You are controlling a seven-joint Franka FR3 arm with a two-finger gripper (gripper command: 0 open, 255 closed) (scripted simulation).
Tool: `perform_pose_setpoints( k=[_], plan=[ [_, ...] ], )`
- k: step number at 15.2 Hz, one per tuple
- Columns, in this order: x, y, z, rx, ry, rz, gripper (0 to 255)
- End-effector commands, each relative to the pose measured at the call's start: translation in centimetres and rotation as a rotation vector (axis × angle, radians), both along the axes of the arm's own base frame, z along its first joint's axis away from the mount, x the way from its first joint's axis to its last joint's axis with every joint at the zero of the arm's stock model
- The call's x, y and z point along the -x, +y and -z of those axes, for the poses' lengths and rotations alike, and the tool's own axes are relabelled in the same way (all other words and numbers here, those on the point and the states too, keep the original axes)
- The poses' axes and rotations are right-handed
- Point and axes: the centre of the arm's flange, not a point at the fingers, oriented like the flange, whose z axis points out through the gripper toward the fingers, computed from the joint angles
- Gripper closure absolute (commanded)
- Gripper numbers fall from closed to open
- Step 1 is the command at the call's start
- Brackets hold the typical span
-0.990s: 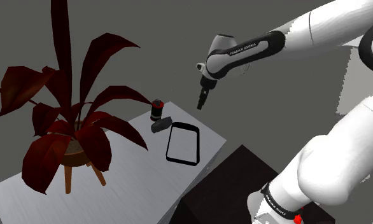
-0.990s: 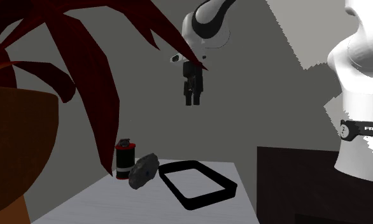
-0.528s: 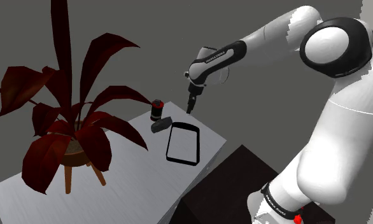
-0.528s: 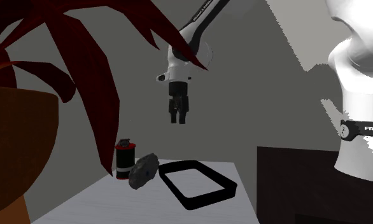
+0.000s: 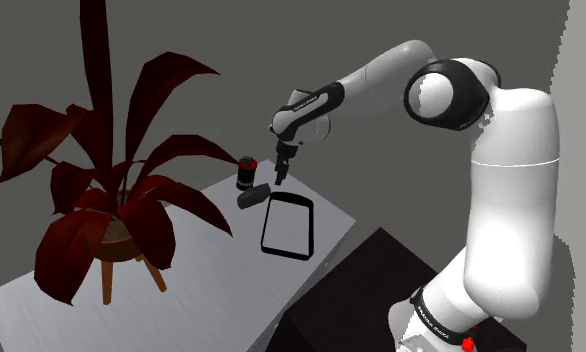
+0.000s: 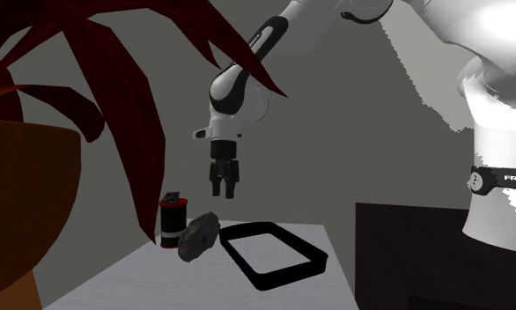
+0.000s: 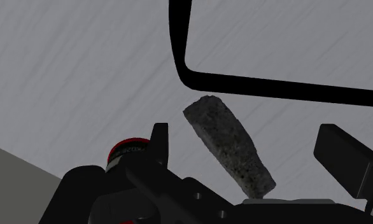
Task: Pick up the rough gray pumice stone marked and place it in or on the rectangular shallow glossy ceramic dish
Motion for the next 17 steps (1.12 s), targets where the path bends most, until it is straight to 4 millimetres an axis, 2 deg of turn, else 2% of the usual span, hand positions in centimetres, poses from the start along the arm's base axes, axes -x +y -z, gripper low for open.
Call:
perform_pose_setpoints(
  k=[1,3,10,17],
  plan=[
    [-1.9,0.3,2.3,-0.015,0.002,-0.038,0],
    [-3.2,0.7,3.8,-0.025,0.003,-0.065,0],
    [-3.1,1.2,7.4,-0.025,0.003,-0.065,0],
    [-3.0,1.3,7.7,-0.025,0.003,-0.065,0]
  ],
)
